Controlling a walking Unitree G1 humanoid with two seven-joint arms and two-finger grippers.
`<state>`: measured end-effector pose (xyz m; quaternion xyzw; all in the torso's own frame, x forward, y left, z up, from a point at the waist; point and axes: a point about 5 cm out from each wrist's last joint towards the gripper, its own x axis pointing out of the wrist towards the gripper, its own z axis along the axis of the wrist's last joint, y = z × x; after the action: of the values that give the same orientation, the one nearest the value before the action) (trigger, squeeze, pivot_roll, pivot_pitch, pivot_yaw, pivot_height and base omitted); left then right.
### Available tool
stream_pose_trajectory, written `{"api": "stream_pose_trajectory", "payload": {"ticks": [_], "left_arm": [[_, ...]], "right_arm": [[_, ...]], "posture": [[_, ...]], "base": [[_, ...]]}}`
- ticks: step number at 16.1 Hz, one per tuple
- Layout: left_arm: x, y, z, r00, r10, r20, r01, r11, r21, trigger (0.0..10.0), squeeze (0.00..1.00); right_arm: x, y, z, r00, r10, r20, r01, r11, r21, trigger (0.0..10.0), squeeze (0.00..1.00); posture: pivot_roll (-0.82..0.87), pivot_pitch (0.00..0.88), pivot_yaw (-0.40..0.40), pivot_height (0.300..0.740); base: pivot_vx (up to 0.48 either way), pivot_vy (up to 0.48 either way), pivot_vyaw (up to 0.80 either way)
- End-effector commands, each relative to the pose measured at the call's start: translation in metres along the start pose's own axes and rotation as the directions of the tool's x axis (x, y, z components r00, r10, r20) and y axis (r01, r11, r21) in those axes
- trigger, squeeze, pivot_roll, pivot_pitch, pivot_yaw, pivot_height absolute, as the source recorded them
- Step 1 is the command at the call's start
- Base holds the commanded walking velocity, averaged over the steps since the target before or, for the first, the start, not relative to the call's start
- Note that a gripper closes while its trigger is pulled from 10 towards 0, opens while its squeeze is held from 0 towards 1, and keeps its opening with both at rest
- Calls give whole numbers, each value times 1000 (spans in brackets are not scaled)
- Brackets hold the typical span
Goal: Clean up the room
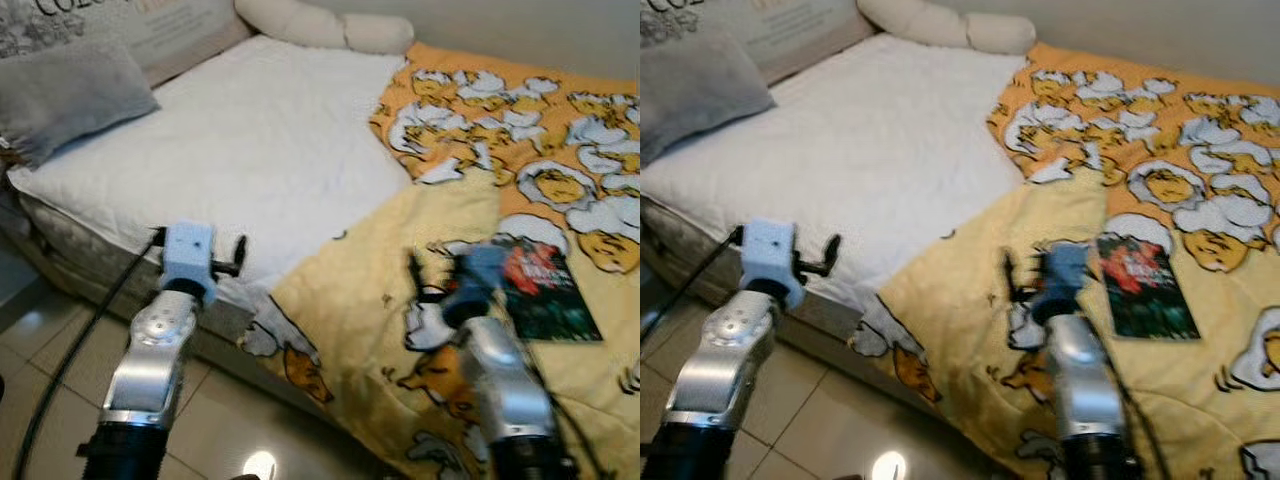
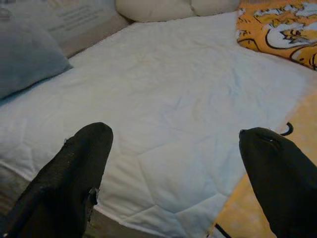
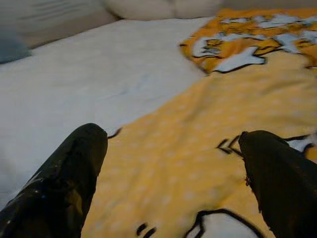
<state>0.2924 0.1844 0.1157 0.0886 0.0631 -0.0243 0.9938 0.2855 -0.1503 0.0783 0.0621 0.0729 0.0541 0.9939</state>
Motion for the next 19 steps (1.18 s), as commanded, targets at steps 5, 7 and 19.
{"api": "stream_pose_trajectory", "payload": {"ticks": [5,7,19], "left_arm": [[-1,-6,0,1000,-20,8,20,1000,3,10000,1000],[-2,-7,-1,1000,-21,5,21,1000,2,10000,1000],[-4,-10,-4,999,-42,2,42,999,4,10000,1000]], "right_arm": [[-2,-9,2,1000,-16,8,16,1000,-13,10000,1000],[-3,-9,1,1000,-13,6,13,1000,-11,10000,1000],[-4,-8,-3,1000,-12,-8,12,1000,-3,10000,1000]], "posture": [[-50,0,30,740],[-51,0,29,740],[-52,0,30,740]], "base": [[0,-316,688],[0,-317,800],[0,-317,467]]}}
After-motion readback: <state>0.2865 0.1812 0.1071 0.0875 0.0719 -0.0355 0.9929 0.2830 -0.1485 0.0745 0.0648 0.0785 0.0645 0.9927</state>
